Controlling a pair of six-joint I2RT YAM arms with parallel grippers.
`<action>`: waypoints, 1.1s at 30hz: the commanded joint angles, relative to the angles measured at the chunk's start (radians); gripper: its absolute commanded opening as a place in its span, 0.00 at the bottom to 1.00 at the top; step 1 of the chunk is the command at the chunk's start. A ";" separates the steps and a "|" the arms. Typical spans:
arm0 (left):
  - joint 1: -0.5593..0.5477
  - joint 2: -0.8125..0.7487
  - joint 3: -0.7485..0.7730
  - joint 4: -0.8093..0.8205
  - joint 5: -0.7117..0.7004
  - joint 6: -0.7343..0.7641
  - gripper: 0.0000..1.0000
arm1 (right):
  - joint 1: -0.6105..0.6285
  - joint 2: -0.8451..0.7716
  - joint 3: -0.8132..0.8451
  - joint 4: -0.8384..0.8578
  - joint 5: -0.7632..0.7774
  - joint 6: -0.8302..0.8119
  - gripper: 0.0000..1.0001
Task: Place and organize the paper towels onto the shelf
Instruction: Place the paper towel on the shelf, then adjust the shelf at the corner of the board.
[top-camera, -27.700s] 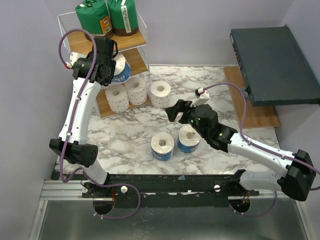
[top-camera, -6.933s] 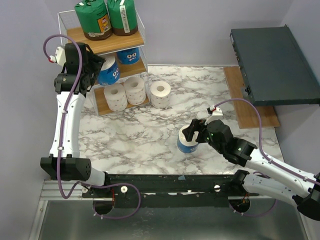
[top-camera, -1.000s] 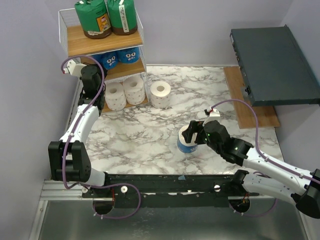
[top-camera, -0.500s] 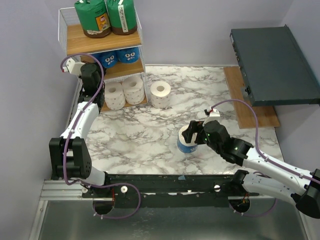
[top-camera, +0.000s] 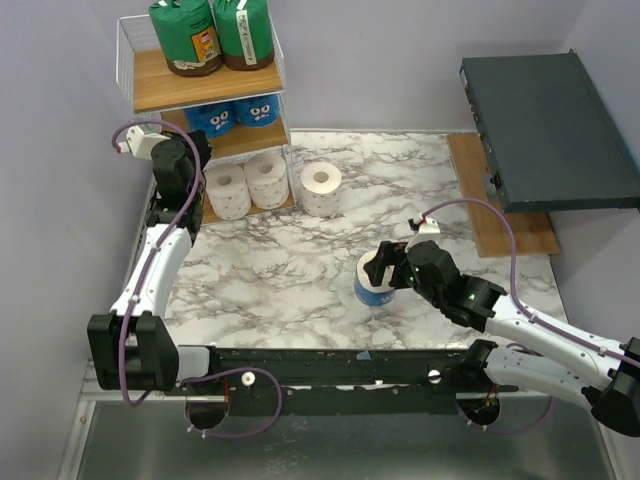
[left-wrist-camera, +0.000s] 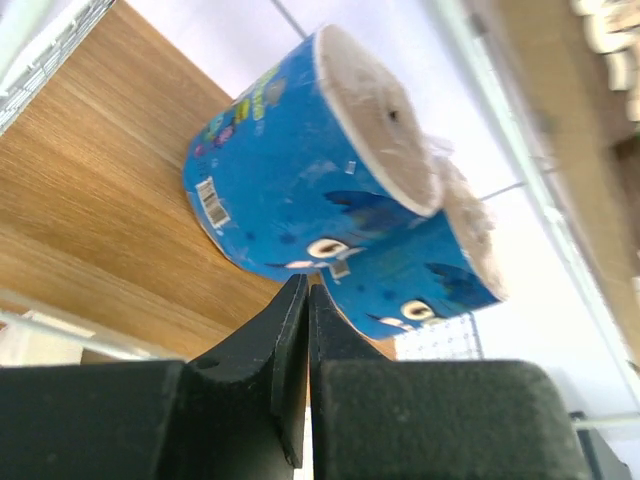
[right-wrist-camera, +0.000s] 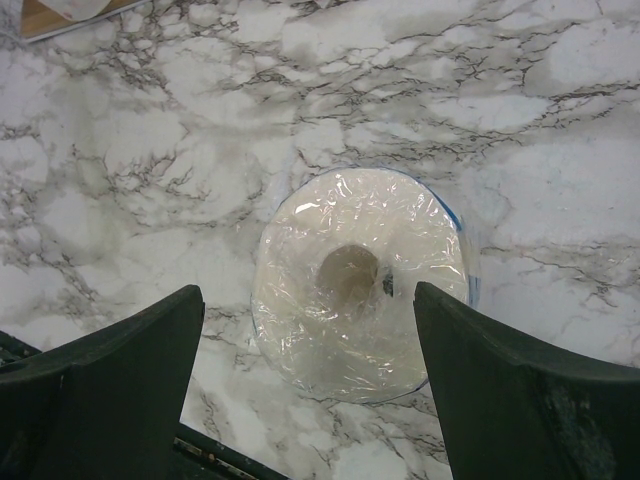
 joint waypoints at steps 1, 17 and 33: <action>0.004 -0.131 -0.024 -0.082 0.059 0.013 0.09 | 0.003 0.004 0.019 0.016 0.005 -0.012 0.89; 0.017 -0.632 -0.205 -0.593 -0.140 0.151 0.71 | 0.003 -0.023 0.031 0.028 -0.065 0.013 0.89; 0.223 -0.333 -0.063 -0.352 0.068 0.467 0.89 | 0.003 -0.103 0.059 -0.064 -0.037 0.003 0.89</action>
